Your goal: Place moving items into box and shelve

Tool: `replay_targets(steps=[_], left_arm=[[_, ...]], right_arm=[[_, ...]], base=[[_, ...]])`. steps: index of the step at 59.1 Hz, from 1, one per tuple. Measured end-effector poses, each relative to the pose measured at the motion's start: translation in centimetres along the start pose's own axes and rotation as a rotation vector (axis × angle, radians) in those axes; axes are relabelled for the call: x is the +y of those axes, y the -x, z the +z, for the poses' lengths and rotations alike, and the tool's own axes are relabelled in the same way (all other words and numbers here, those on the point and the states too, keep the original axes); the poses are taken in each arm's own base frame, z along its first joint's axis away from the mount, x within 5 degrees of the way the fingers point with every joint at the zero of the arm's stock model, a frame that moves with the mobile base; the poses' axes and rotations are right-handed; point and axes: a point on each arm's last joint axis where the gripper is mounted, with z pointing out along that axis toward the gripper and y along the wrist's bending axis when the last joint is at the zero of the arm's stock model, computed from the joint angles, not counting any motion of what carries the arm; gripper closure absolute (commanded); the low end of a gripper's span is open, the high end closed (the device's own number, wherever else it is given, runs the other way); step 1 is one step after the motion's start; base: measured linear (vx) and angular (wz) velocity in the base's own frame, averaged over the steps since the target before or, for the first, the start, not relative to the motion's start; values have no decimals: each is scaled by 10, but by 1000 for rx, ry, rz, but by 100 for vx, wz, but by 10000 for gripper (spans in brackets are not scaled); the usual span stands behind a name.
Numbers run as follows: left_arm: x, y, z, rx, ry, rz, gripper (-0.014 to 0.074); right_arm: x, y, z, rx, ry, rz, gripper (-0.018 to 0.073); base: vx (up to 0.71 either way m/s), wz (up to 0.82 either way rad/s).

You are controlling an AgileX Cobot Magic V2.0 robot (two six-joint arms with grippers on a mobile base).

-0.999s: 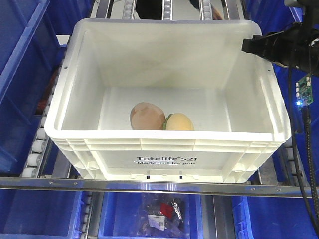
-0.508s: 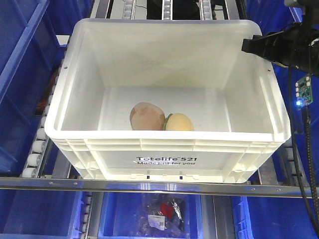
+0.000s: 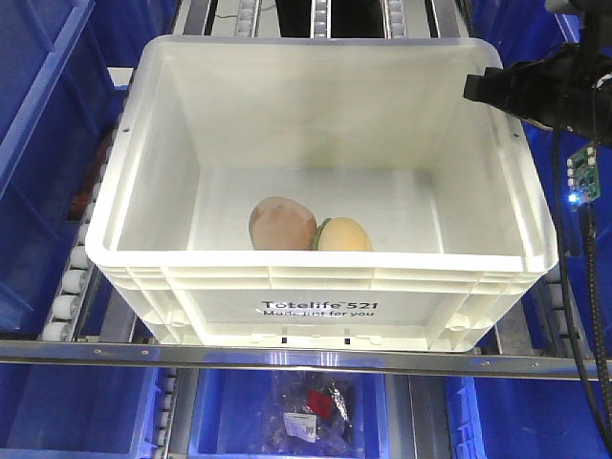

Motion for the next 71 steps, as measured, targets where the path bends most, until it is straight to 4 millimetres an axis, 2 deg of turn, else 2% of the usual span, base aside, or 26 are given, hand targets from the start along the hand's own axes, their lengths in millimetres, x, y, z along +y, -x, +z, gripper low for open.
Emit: replay_targets(steps=[10,18,25,31,35,40,49,55,71], left_arm=[[0,0,0,0,0,0,604],[0,0,0,0,0,0,604],[0,0,0,0,0,0,604],[0,0,0,0,0,0,604],[0,0,0,0,0,0,604],[0,0,0,0,0,0,604],[0,0,0,0,0,0,604],[0,0,0,0,0,0,604],[0,0,0,0,0,0,604]], right_arm=[[0,0,-1,8,3,-2,310],[2,2,-9,19,17,-6,265],[4,7,-19,-1,24,-8,169],[3,9,-27,-1,27,-18,44],[1,8,-32,29,25,-32,-27],[-4,5,-43,102,24,-48,-72],[-16,0,-69,219,1,-23,-54],[-22,-1,-79,250,-17,-12,-17],[-22,-3,-83,276,-15,-10,78]], base=[[0,0],[0,0],[0,0],[0,0],[0,0],[0,0],[0,0],[0,0],[0,0]])
